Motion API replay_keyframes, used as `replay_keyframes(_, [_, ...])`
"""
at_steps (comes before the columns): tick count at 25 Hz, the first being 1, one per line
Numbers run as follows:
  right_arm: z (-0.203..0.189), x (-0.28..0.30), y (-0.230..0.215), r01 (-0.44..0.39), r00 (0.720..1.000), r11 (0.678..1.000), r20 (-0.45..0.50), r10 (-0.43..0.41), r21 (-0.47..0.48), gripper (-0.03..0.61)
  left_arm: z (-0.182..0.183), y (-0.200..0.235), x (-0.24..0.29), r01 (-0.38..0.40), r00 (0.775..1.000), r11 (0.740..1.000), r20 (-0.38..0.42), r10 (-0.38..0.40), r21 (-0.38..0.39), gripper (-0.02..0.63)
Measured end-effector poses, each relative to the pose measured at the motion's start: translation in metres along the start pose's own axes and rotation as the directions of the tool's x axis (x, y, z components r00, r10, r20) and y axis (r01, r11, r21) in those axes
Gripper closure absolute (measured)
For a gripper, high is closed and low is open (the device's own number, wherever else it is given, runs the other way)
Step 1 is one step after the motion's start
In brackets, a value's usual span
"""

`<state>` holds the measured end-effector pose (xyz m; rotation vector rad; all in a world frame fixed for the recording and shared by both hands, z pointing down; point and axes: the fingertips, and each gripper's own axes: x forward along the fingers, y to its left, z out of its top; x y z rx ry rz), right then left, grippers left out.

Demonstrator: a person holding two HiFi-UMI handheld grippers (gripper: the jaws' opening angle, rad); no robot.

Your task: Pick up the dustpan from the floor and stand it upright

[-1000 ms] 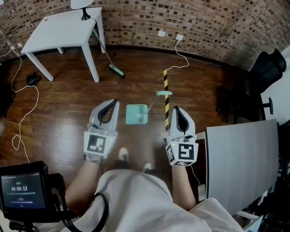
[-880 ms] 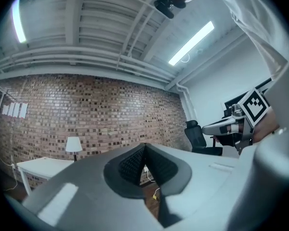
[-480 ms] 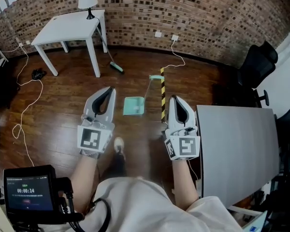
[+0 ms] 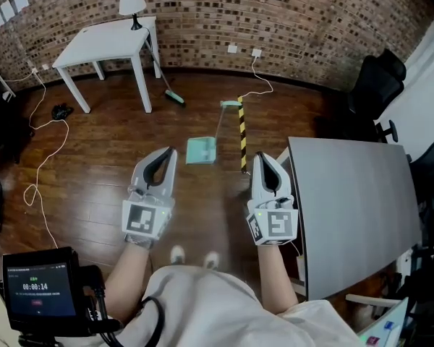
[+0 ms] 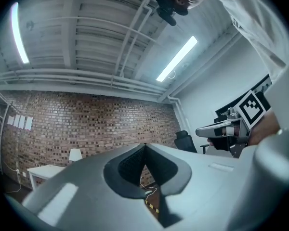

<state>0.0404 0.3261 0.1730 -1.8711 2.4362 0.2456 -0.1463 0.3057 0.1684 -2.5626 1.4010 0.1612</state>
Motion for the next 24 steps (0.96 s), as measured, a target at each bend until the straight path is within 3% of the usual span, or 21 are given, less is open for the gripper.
replay_keyframes(6, [0.016, -0.004, 0.015, 0.021, 1.0, 0.999, 0.018, -0.021, -0.049, 0.566, 0.009, 0.005, -0.004, 0.029, 0.999, 1.0, 0.017, -0.029, 0.005, 0.614])
replay_keyframes(24, [0.008, 0.004, 0.014, 0.024, 1.0, 0.998, 0.007, -0.024, -0.062, 0.566, 0.006, 0.007, -0.001, 0.024, 0.999, 1.0, 0.032, -0.024, 0.003, 0.613])
